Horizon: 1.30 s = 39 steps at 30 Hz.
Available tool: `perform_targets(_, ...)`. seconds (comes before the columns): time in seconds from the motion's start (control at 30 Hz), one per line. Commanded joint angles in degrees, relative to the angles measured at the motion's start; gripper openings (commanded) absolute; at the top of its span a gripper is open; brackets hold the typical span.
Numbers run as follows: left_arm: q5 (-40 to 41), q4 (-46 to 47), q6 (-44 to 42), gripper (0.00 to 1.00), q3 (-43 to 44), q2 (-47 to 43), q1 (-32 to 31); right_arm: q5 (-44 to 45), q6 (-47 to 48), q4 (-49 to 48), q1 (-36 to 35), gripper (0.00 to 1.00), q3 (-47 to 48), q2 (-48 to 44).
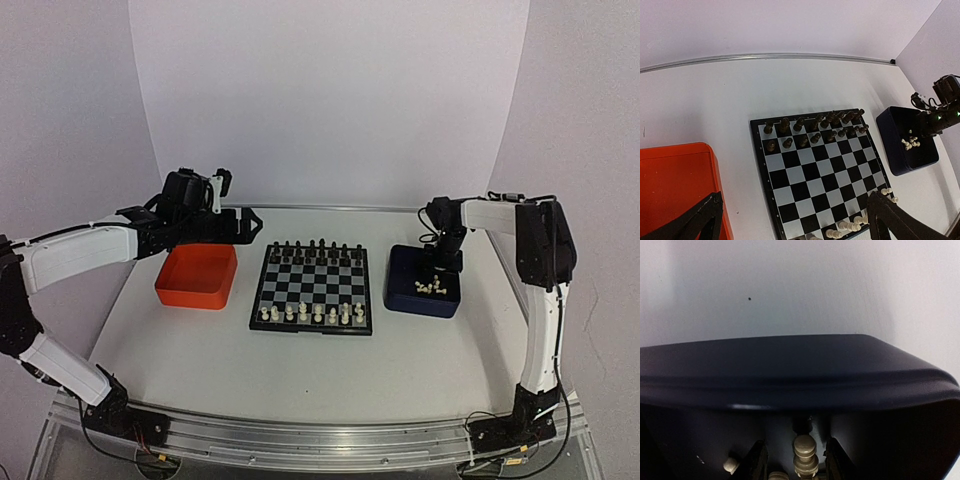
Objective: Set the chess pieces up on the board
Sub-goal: Pick up the chess piece from the storage box.
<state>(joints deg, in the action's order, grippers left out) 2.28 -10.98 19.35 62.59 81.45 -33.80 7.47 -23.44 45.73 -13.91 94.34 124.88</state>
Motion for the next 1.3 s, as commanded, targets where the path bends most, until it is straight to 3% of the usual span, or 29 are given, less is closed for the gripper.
perform_targets(0.0,0.8,0.0,-0.4,1.0,1.4,-0.4,0.1,0.6,0.2,0.1,-0.2,0.34,-1.1,-0.6)
perform_targets(0.63,0.3,-0.5,0.1,1.0,0.8,-1.5,0.1,1.1,0.9,-0.8,-0.2,0.29,3.3,3.3)
perform_targets(1.27,-0.4,-0.1,0.7,1.0,0.5,-2.0,0.1,1.1,2.3,-3.9,-0.1,0.27,2.8,1.0)
